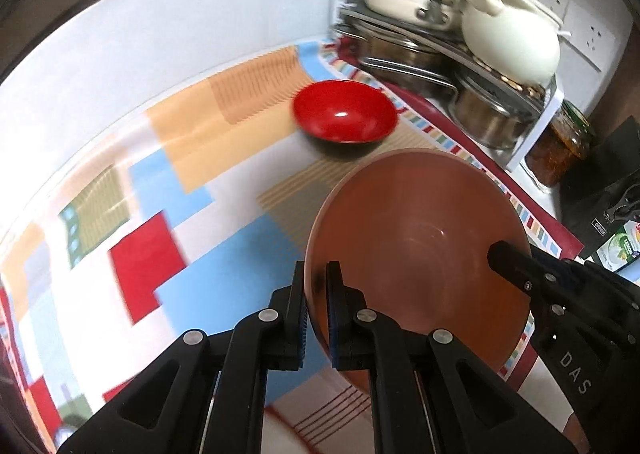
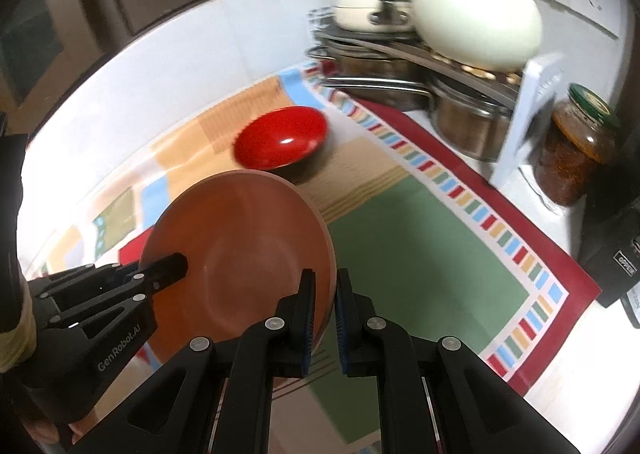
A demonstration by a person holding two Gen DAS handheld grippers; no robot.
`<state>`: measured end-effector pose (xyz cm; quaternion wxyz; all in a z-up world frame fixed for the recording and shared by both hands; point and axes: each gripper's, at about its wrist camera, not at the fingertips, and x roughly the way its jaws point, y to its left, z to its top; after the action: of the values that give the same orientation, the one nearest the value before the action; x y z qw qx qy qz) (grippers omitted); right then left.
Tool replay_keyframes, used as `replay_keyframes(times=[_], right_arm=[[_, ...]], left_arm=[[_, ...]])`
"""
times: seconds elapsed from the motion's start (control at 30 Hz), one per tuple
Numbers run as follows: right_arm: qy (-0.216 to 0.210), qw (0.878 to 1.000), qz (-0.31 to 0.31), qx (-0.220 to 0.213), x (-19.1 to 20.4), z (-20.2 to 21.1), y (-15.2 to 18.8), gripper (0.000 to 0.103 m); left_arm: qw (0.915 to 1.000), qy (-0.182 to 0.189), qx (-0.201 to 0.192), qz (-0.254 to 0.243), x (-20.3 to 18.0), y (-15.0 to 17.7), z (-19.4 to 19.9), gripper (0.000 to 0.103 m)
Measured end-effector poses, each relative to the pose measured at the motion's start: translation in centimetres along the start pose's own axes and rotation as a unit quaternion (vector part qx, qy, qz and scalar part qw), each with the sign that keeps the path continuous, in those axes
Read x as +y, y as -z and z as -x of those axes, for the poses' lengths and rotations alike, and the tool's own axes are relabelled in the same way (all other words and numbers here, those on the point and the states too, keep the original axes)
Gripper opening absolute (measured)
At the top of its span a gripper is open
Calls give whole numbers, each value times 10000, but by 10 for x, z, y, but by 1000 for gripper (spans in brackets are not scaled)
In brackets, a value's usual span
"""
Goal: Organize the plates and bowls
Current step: 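Carry the pink bowl with the left gripper to the white bowl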
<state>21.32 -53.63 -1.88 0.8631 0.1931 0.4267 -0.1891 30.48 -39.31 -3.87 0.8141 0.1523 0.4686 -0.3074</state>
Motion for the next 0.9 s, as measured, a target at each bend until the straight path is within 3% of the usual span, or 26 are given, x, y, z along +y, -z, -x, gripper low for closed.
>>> replay_keyframes(times=[0.43,0.9], right_arm=[[-663,9946,794,19,75,22,26,11],[-1113,9813,1542,284,132,31,62,11]], left_arm=[[9934,-408,-337,1018,69,62,59,10],[9843,-772,-314,1556,104,122,87,10]])
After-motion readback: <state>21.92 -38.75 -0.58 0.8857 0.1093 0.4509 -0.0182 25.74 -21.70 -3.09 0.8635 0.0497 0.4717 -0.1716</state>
